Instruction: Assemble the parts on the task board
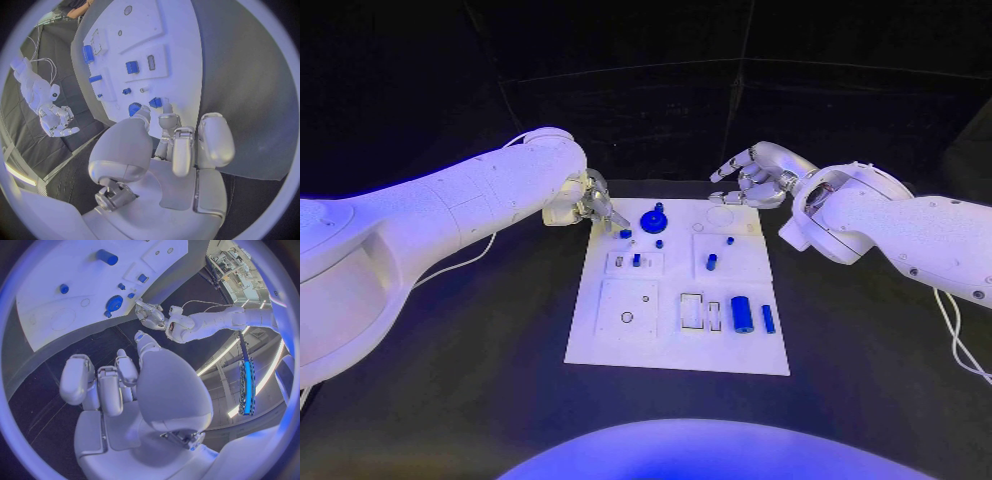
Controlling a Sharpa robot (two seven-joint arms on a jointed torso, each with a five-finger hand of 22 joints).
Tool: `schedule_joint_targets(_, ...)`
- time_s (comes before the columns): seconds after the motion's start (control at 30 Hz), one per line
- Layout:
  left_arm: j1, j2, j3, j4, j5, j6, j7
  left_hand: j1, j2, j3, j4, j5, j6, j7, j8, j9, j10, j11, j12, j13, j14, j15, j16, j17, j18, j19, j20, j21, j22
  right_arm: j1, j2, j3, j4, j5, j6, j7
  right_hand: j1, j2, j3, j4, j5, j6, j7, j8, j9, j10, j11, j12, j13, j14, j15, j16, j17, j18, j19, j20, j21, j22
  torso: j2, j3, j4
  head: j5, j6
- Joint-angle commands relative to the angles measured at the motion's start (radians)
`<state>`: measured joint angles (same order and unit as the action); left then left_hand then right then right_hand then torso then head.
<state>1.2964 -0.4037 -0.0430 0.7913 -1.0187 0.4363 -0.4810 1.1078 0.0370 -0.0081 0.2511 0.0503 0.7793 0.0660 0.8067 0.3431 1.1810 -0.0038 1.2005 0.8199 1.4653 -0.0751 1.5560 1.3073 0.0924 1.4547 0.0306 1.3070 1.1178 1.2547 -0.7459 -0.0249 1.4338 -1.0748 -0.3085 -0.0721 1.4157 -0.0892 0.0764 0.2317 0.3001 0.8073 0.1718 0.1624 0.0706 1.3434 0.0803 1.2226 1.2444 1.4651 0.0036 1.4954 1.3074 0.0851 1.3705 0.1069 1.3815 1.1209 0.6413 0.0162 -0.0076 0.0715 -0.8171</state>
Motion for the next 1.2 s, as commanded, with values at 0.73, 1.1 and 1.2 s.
schedule_joint_targets(0.73, -0.011, -0.062, -0.044, 0.112, -0.126, -0.478, 0.454, 0.311, -0.042, 0.069, -0.24, -0.001, -0.049, 0.073, -0.163, -0.12, -0.293, 0.069, -0.367, -0.407, -0.117, 0.061, -0.326, -0.246, 0.091, -0.243, 0.058, -0.484, -0.632, 0.002, -0.007, 0.001, 0.006, -0.003, 0.003, 0.002, -0.003, 0.011, -0.005, -0.001, 0.001, 0.004, 0.0, 0.005, -0.002, -0.003, 0.0, 0.0, 0.0, 0.071, -0.003, -0.006, 0.111, 0.002, -0.007, -0.001, -0.006, -0.002, -0.001, -0.0002, 0.0015, -0.005, 0.013)
schedule_joint_targets(1.1, -0.045, -0.101, -0.054, 0.155, -0.266, -0.553, 0.575, 0.32, -0.081, 0.095, -0.299, 0.0, 0.007, 0.078, -0.253, -0.188, -0.321, 0.081, -0.465, -0.506, -0.195, 0.076, -0.417, -0.377, 0.091, -0.254, 0.07, -0.544, -0.668, 0.002, -0.014, 0.001, 0.008, -0.003, 0.003, 0.001, -0.002, 0.012, -0.004, -0.002, 0.002, 0.004, 0.0, 0.005, -0.002, -0.003, -0.001, 0.0, 0.0, 0.071, -0.003, -0.006, 0.111, 0.002, -0.007, -0.001, -0.006, -0.002, 0.001, -0.0012, 0.0016, -0.007, 0.014)
schedule_joint_targets(1.2, -0.052, -0.103, -0.056, 0.155, -0.306, -0.533, 0.58, 0.315, -0.085, 0.103, -0.312, 0.0, 0.023, 0.079, -0.276, -0.205, -0.328, 0.084, -0.488, -0.53, -0.216, 0.078, -0.437, -0.408, 0.091, -0.257, 0.072, -0.556, -0.676, 0.002, -0.014, 0.001, 0.008, -0.003, 0.004, 0.001, -0.002, 0.012, -0.004, -0.002, 0.002, 0.004, 0.0, 0.005, -0.002, -0.003, -0.001, 0.0, 0.0, 0.071, -0.003, -0.006, 0.111, 0.002, -0.007, -0.001, -0.006, -0.002, 0.001, -0.0012, 0.0006, -0.005, 0.012)
